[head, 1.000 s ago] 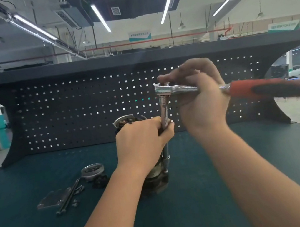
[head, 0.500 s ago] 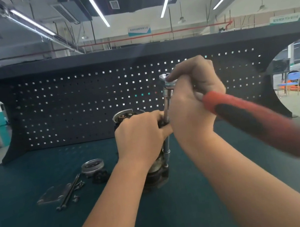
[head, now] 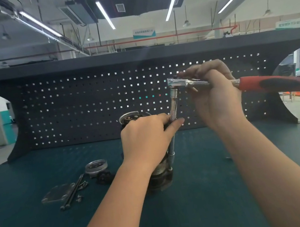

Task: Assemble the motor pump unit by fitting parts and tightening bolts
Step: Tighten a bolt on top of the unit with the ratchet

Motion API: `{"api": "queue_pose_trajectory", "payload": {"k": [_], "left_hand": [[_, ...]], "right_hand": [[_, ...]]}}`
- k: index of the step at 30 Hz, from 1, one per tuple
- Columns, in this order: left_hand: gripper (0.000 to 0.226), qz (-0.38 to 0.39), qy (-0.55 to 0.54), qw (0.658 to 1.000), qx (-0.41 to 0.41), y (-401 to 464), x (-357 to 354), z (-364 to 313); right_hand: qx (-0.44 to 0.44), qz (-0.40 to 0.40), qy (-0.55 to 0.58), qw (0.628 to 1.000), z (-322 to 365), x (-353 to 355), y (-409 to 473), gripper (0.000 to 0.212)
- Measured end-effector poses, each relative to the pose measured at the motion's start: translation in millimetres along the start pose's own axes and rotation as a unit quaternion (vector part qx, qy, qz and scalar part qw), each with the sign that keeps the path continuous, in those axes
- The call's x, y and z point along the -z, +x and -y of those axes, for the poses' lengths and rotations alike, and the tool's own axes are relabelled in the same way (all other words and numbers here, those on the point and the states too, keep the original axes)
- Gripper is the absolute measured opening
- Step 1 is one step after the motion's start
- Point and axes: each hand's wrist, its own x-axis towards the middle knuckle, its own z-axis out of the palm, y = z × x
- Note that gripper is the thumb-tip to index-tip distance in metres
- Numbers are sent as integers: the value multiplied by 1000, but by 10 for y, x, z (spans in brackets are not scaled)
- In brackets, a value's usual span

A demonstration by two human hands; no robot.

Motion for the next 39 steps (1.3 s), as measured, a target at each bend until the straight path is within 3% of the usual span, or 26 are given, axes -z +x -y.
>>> {"api": "queue_pose_trajectory", "payload": {"k": [3,7,10,14,17,22,24,28,34,39], "left_hand": [[56,11,-19,1000,11,1,17,33],[57,20,-35,999,5,22,25,70],[76,13,-31,999,-4,3,49,78],[79,33,-32,999,-16,-15,69,118],[90,71,-28,997,-27,-9,66,146],[97,142,6,990,-15,-8,59,119],[89,144,28,989,-18,-4,31,126],[52,69,34,996,-40,-34,12,161],[48,68,43,997,-15,-15,-43,159],[43,88,59,994,10,-4,-41,156]], "right_hand": [[99,-34,-94,990,-49,-52,-52,35],[251,-88,-254,930,-132,-185,-188,32],[278,-112,-329,895,-164,-268,-293,30],[167,-120,-334,920,-19,-260,-265,13],[65,-173,-195,963,185,-238,-127,11],[-21,-226,-1,974,479,133,217,4],[-51,-241,43,968,445,350,292,11],[-115,-292,111,943,180,752,339,12],[-199,-272,57,940,-234,1055,297,39],[-269,-235,-33,933,-306,1181,176,25]]}}
